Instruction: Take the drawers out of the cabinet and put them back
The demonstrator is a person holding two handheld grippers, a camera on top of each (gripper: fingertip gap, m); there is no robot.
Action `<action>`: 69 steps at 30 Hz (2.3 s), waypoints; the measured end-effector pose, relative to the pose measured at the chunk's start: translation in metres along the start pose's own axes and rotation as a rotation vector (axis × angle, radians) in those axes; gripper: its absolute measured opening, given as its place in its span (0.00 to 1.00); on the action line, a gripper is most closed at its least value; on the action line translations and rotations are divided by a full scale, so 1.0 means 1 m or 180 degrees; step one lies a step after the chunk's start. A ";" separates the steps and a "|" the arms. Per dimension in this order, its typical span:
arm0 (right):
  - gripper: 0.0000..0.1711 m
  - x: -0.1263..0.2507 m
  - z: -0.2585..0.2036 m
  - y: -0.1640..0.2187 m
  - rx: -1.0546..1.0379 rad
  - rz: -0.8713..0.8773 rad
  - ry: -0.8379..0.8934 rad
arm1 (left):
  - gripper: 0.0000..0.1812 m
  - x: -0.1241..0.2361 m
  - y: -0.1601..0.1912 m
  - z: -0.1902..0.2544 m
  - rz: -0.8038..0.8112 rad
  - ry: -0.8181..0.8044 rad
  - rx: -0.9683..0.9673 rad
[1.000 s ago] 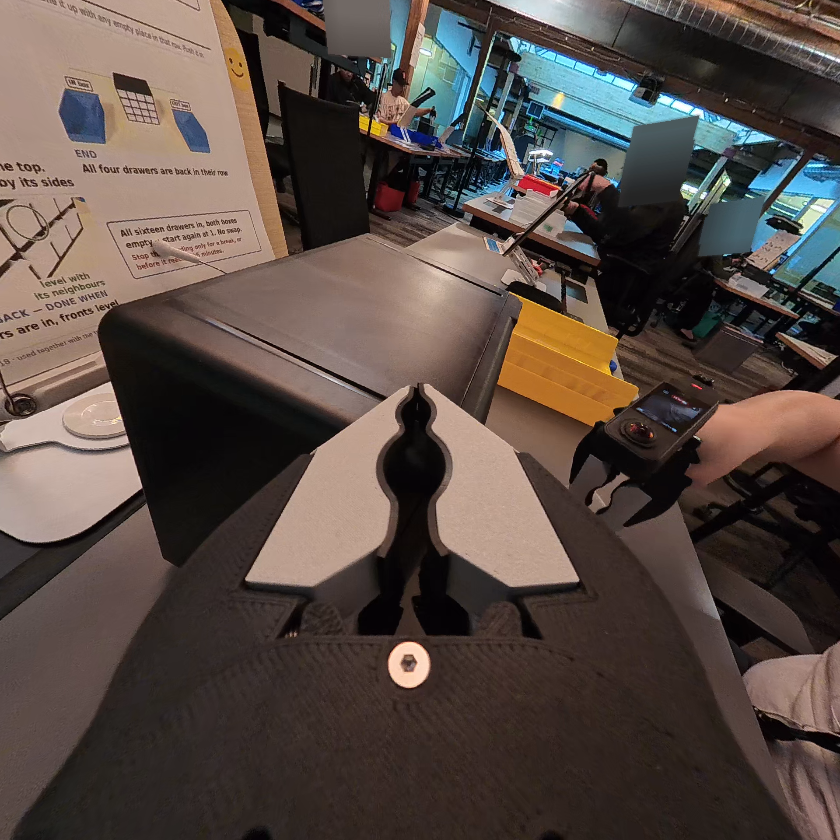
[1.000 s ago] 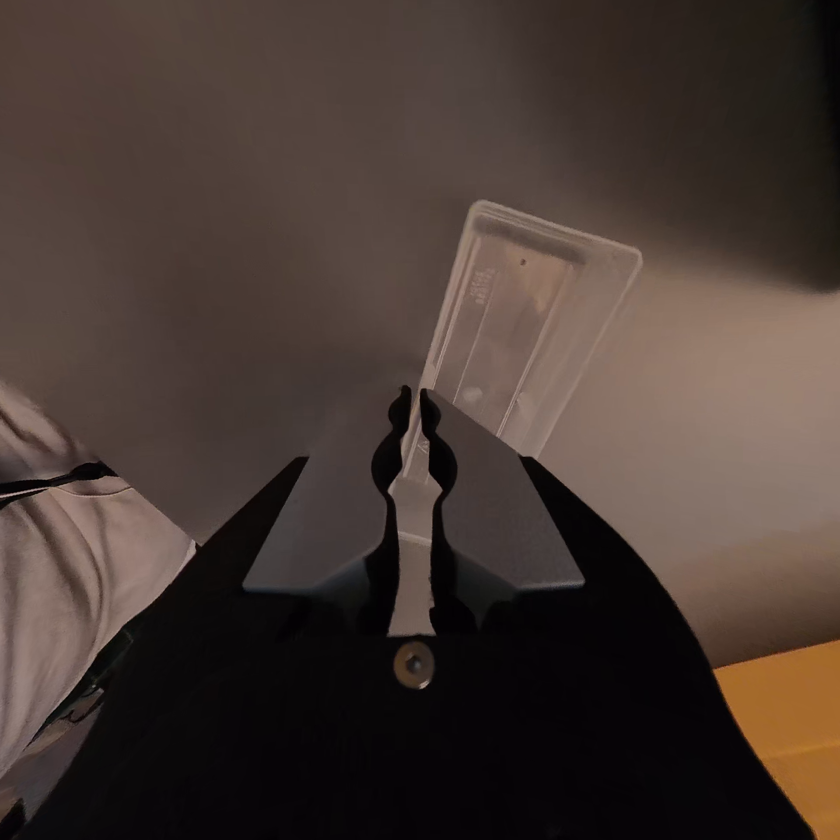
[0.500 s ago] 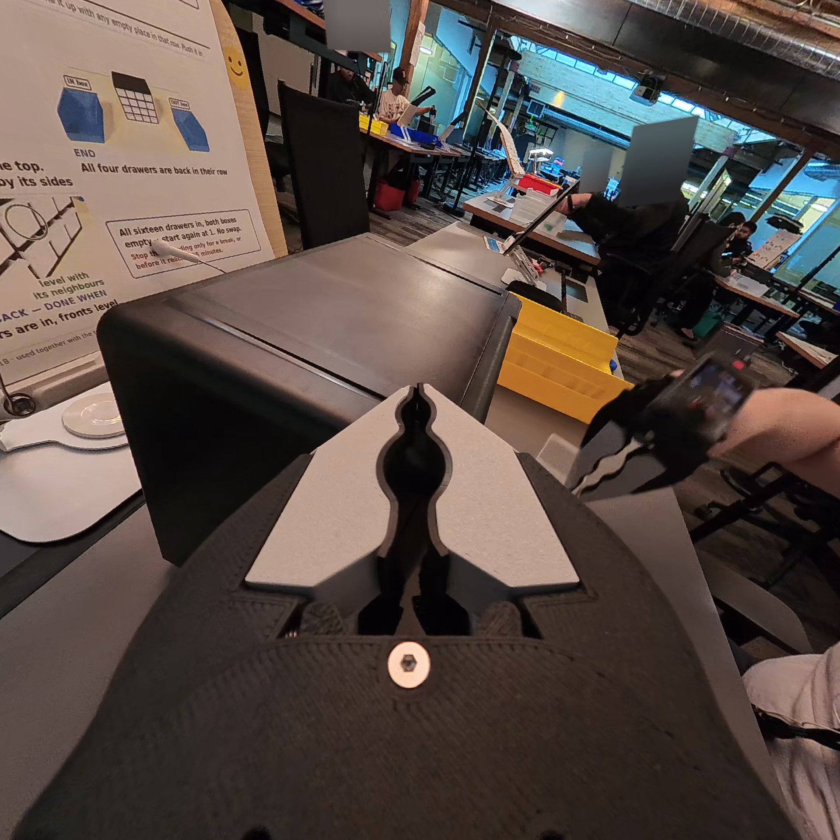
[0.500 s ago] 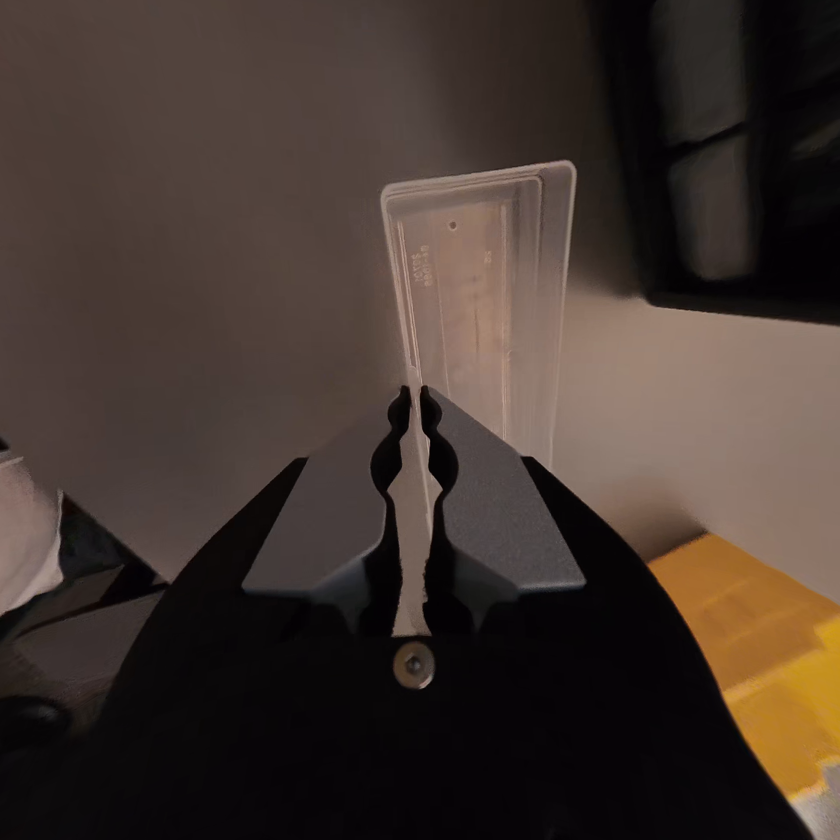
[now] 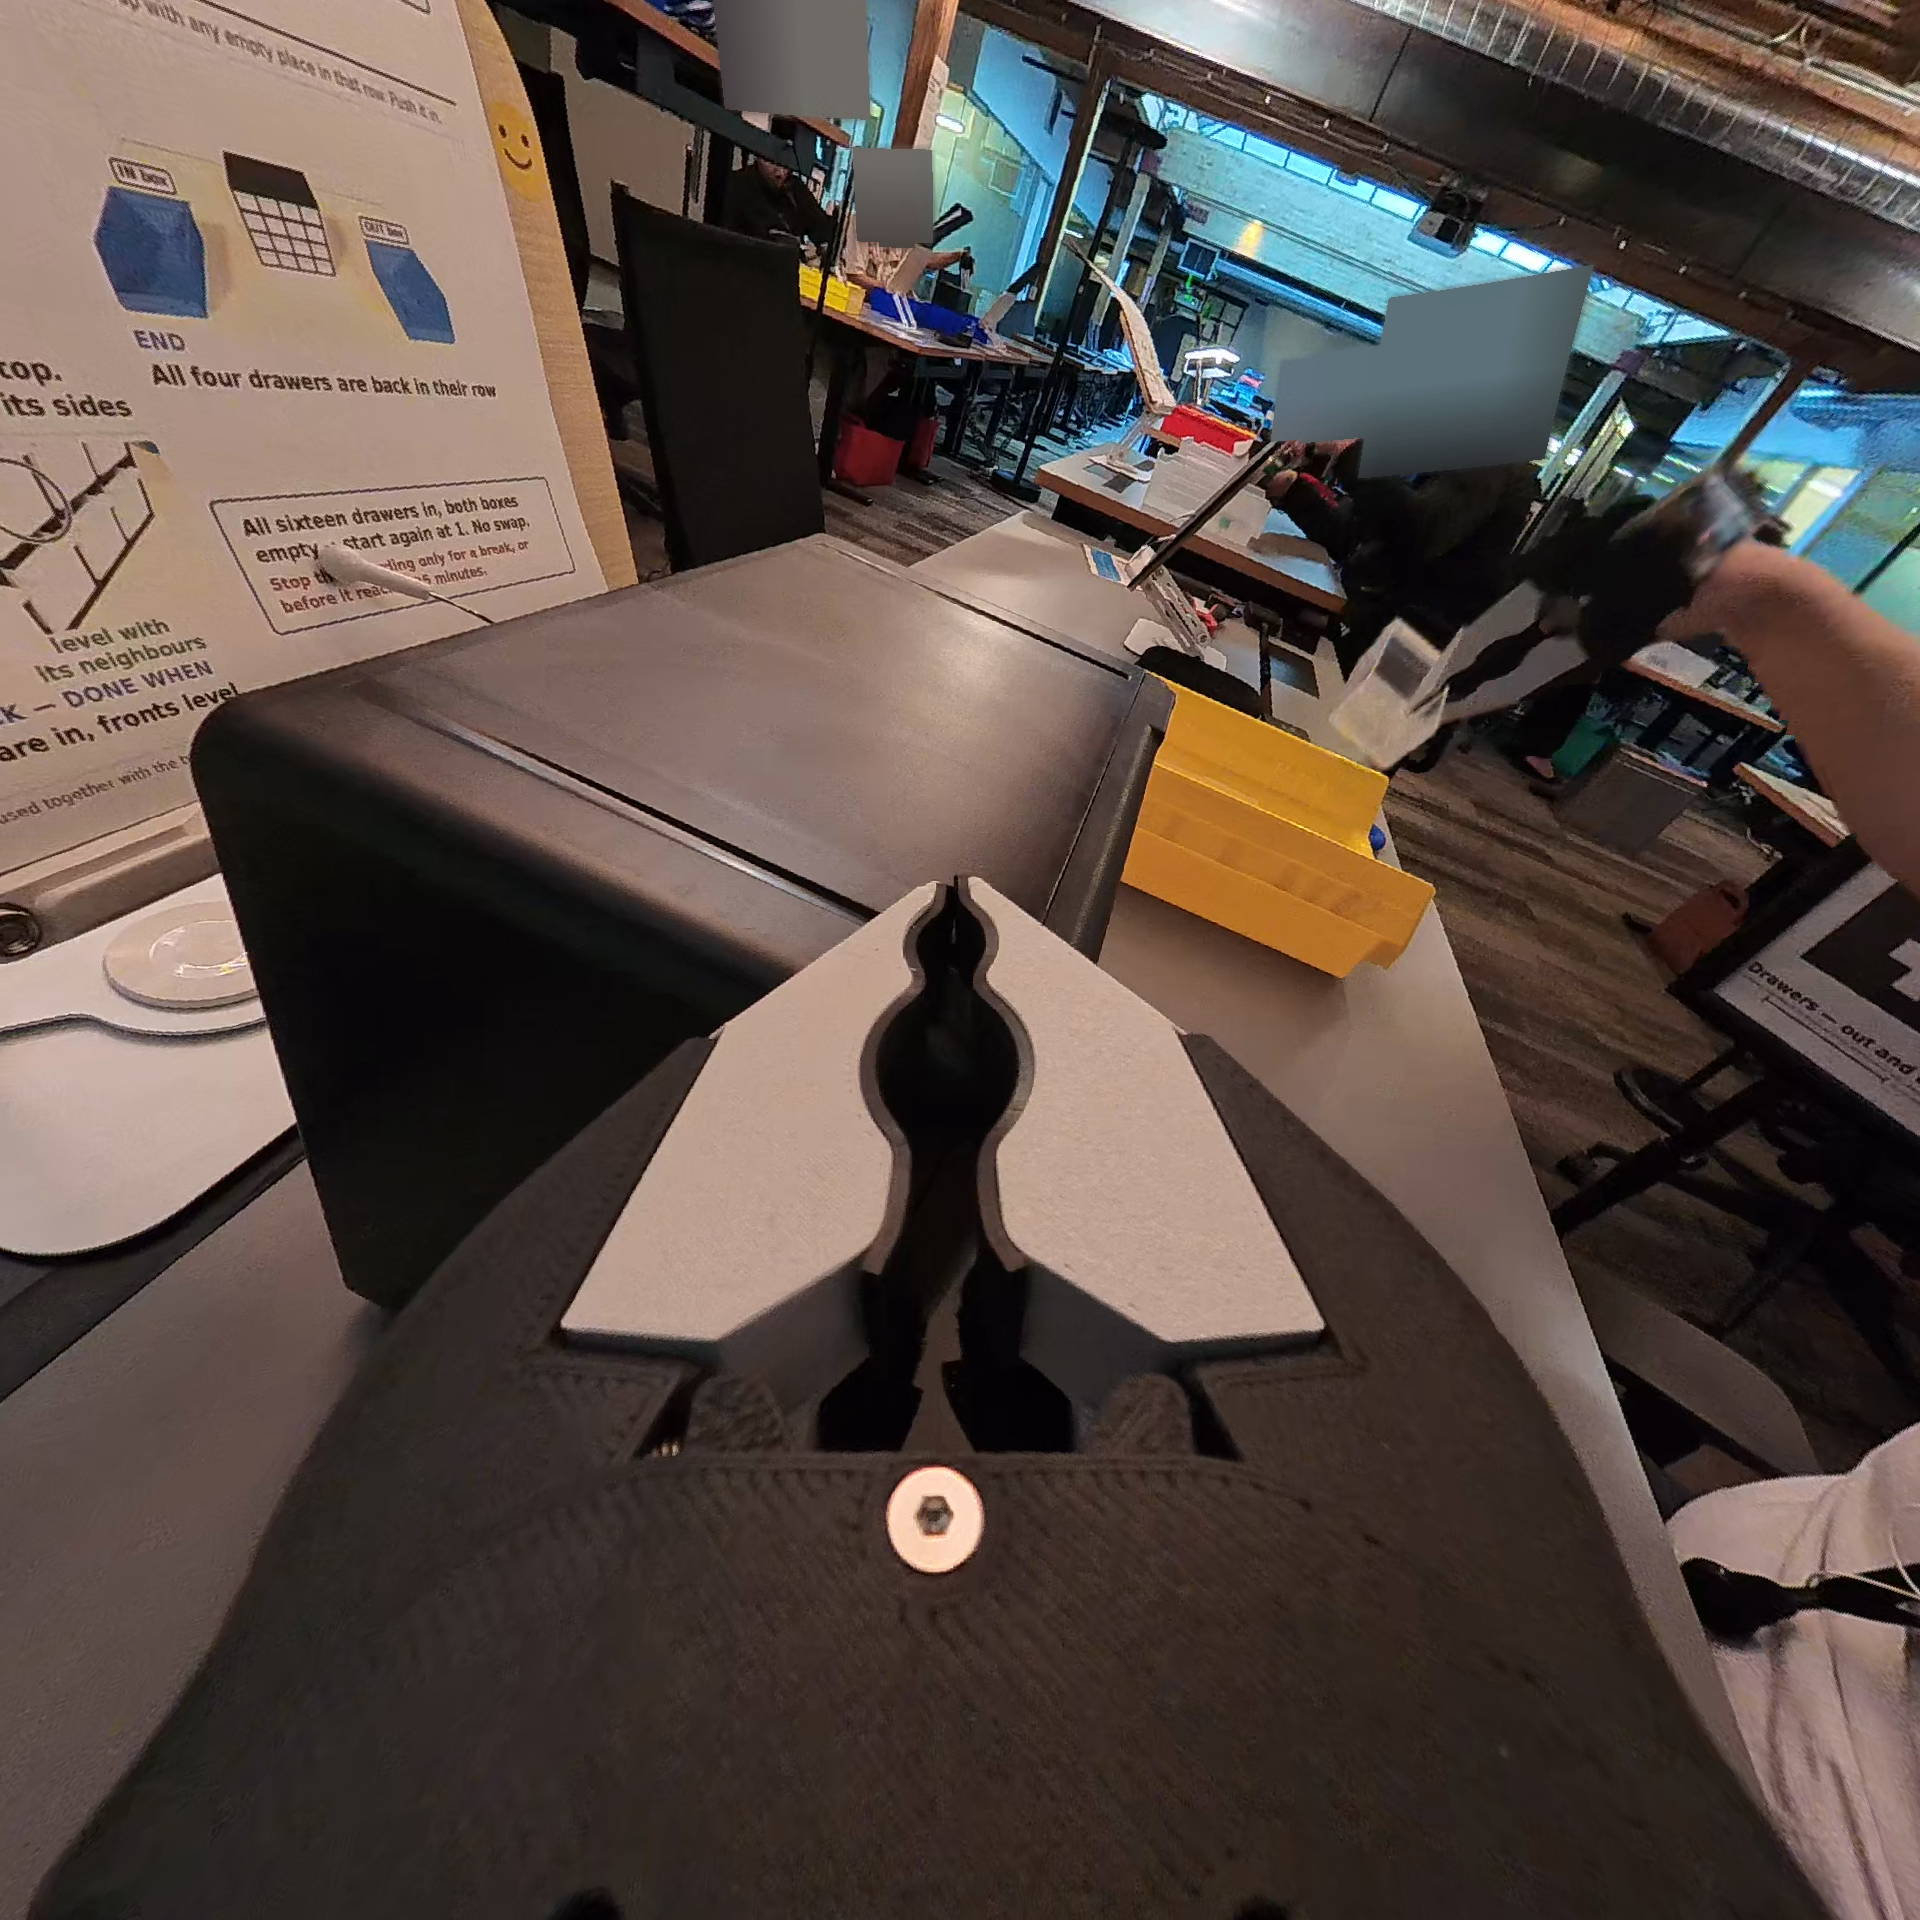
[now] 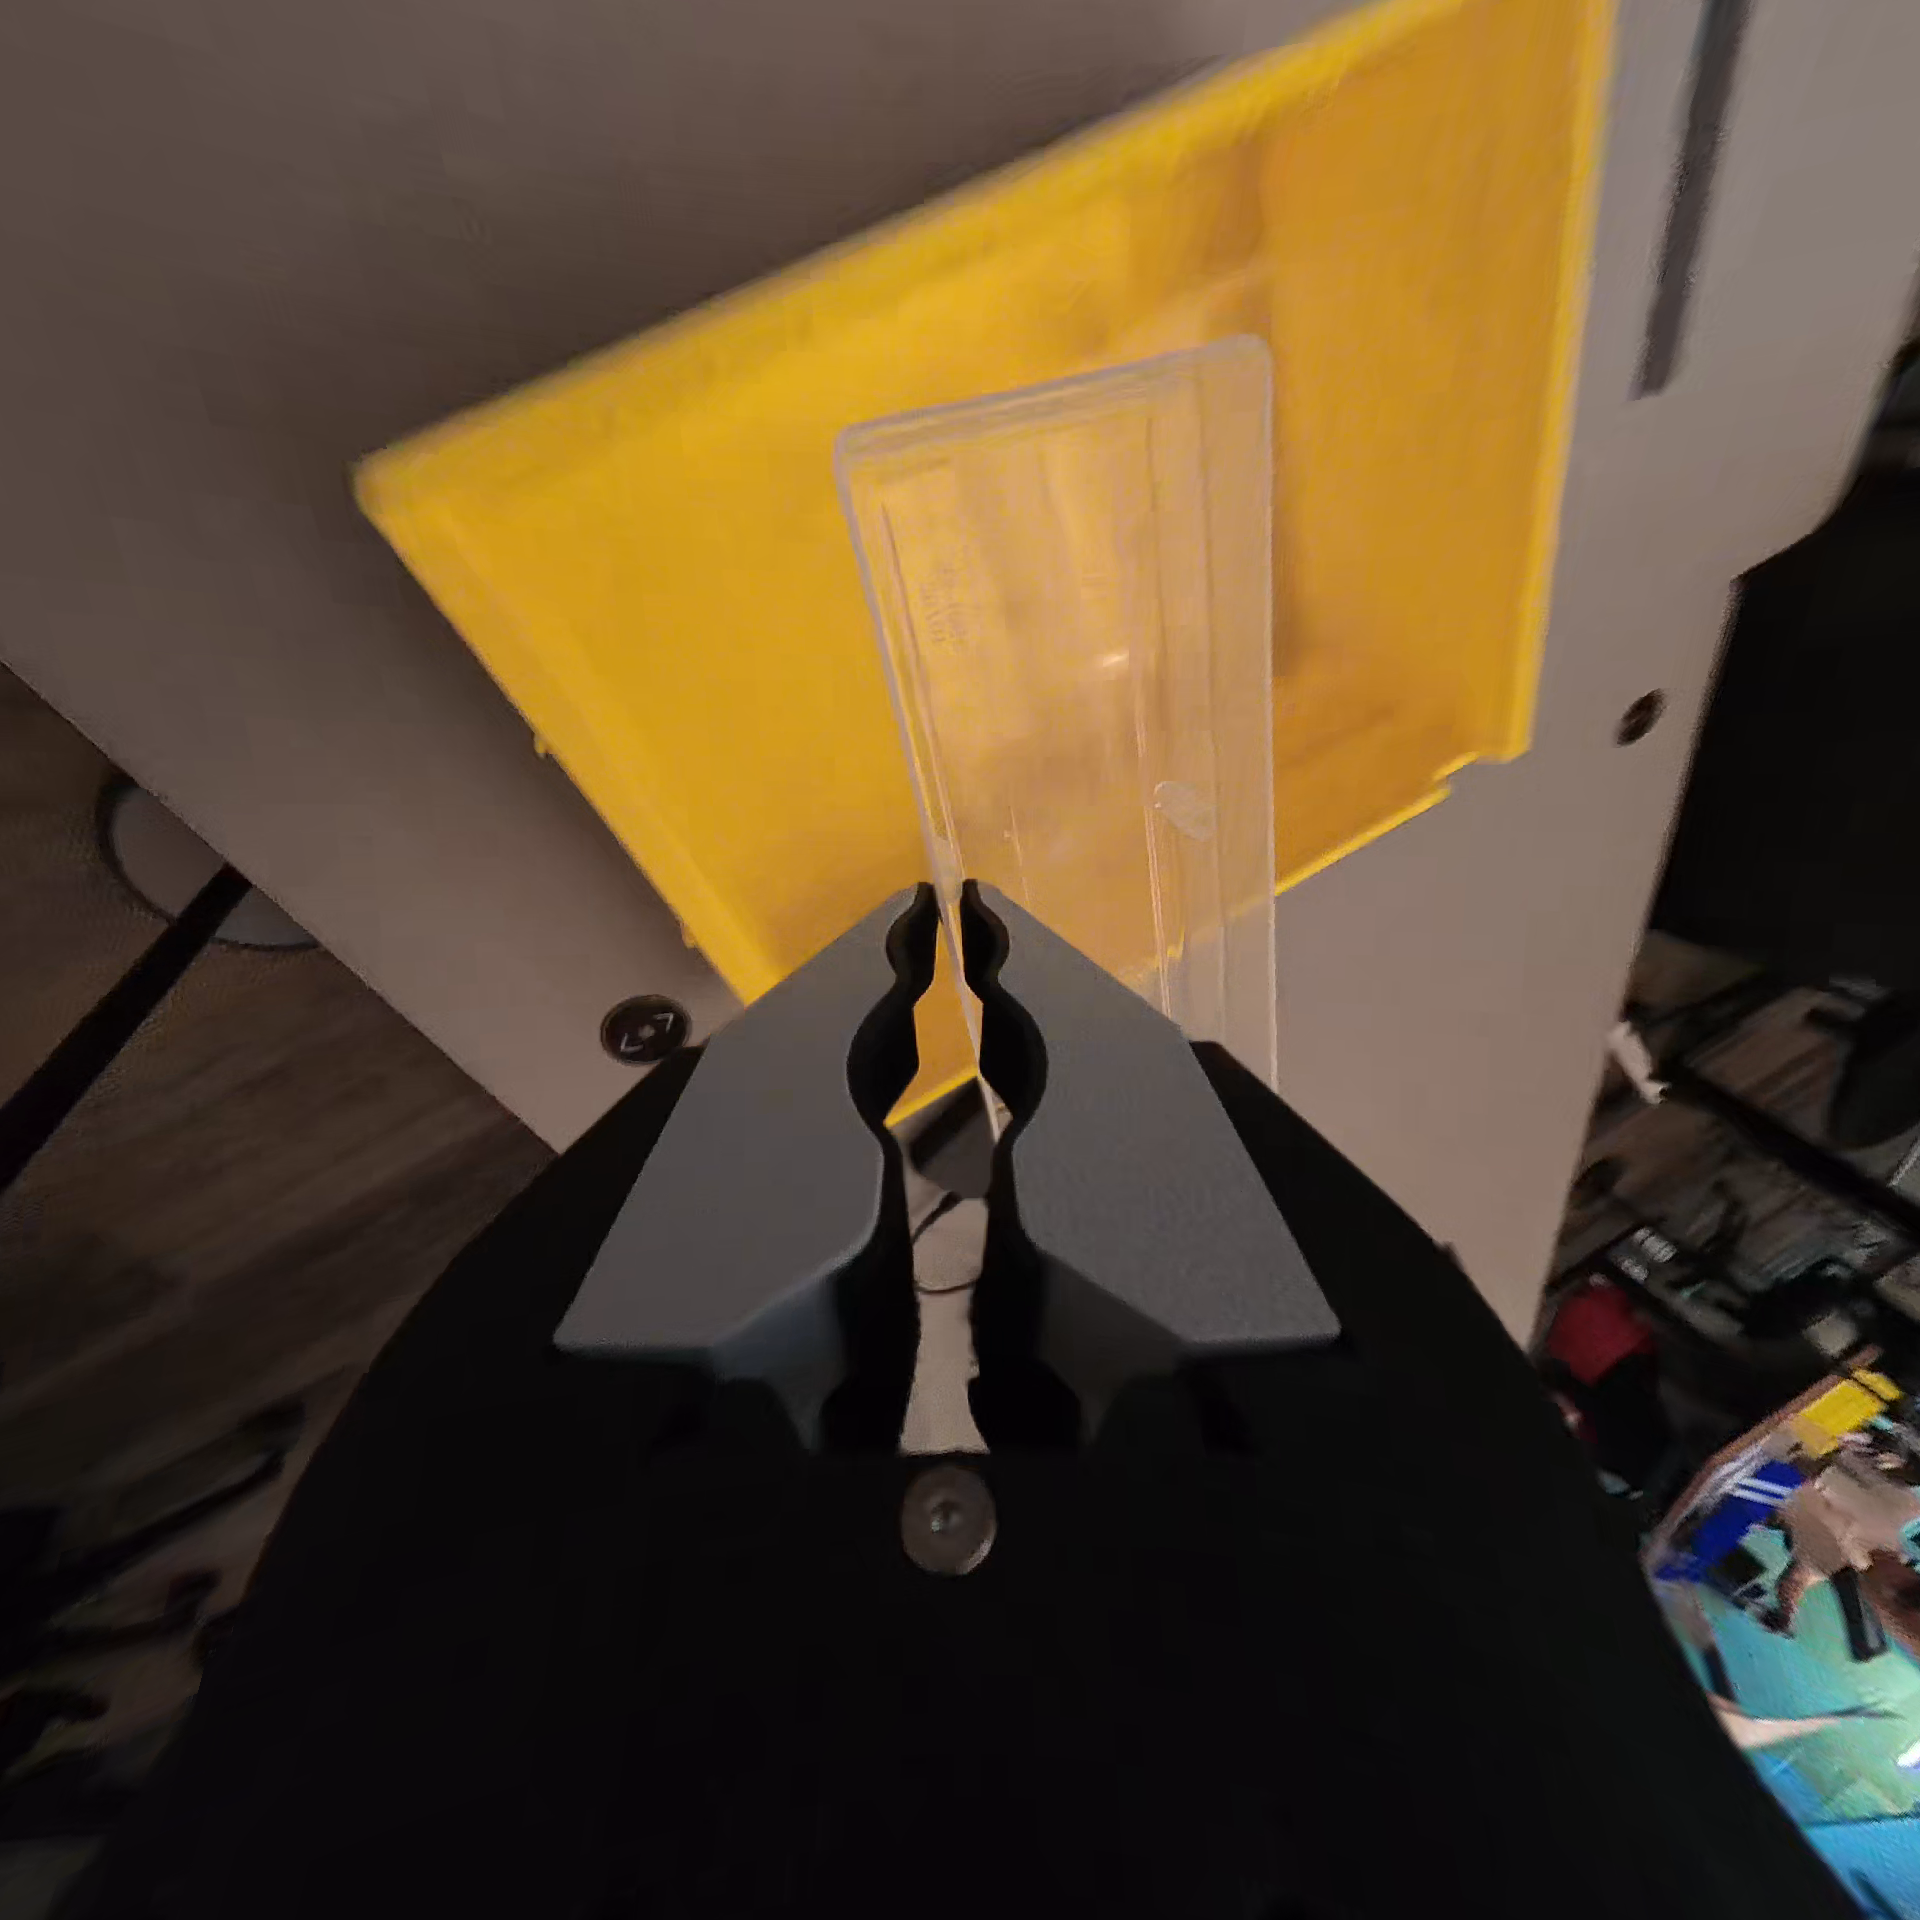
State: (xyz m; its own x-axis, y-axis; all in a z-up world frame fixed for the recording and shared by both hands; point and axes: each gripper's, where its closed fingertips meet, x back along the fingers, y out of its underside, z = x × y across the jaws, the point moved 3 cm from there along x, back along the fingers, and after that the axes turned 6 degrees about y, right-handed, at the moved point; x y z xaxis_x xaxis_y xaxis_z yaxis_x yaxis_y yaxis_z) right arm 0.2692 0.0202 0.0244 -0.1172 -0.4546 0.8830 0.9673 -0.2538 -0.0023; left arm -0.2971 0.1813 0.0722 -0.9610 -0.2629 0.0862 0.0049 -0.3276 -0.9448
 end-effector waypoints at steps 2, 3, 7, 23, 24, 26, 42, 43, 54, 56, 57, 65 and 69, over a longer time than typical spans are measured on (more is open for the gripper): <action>0.02 -0.028 -0.017 0.023 -0.0090 -0.0045 -0.0088 | 0.00 0.000 0.000 0.000 -0.0008 -0.0006 -0.0003; 0.02 -0.040 -0.026 0.030 -0.0063 -0.0095 -0.0134 | 0.00 0.000 0.000 0.000 -0.0012 -0.0010 -0.0005; 0.02 -0.077 -0.057 0.031 0.0255 -0.0083 -0.0335 | 0.00 0.000 0.000 0.000 0.0005 0.0018 -0.0002; 0.02 -0.132 -0.068 0.027 0.0249 -0.0108 -0.0744 | 0.00 -0.001 0.001 0.002 -0.0034 -0.0003 -0.0021; 0.02 -0.133 -0.068 0.029 0.0253 -0.0147 -0.0737 | 0.00 -0.001 0.001 0.002 -0.0035 -0.0004 -0.0024; 0.07 -0.137 -0.062 0.037 0.0319 -0.0326 -0.0537 | 0.00 -0.001 0.001 0.002 -0.0035 -0.0002 -0.0027; 0.22 0.066 0.059 0.021 -0.1500 0.1401 0.2877 | 0.00 -0.001 0.001 0.002 0.0004 0.0025 -0.0018; 0.32 0.068 0.063 0.026 -0.1709 0.1452 0.2956 | 0.00 -0.001 0.001 0.002 0.0002 0.0022 -0.0020; 0.18 0.010 0.080 0.036 -0.3097 0.1990 0.1959 | 0.00 -0.001 0.000 0.000 -0.0027 -0.0101 -0.0041; 0.17 -0.017 0.080 0.059 -0.3341 0.1603 0.1815 | 0.00 0.005 -0.007 0.000 0.0122 -0.0248 0.0023; 0.17 -0.028 0.080 0.069 -0.3384 0.1453 0.1784 | 0.00 0.010 -0.016 0.002 0.0292 -0.0311 0.0103; 0.24 -0.087 0.064 0.105 -0.3837 0.0761 0.0636 | 0.13 0.041 -0.054 0.110 0.0852 -0.0975 -0.0228; 0.26 -0.105 0.050 0.103 -0.3814 0.0476 0.0080 | 0.54 0.101 -0.038 0.133 0.0922 -0.2132 -0.0098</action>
State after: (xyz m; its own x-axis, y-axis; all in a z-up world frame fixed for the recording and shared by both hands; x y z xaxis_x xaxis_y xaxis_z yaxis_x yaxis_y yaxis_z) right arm 0.3929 0.0846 -0.0452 -0.0391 -0.5602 0.8274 0.1504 -0.8219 -0.5493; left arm -0.3577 0.0467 0.1585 -0.5469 -0.8372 -0.0030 0.2161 -0.1377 -0.9666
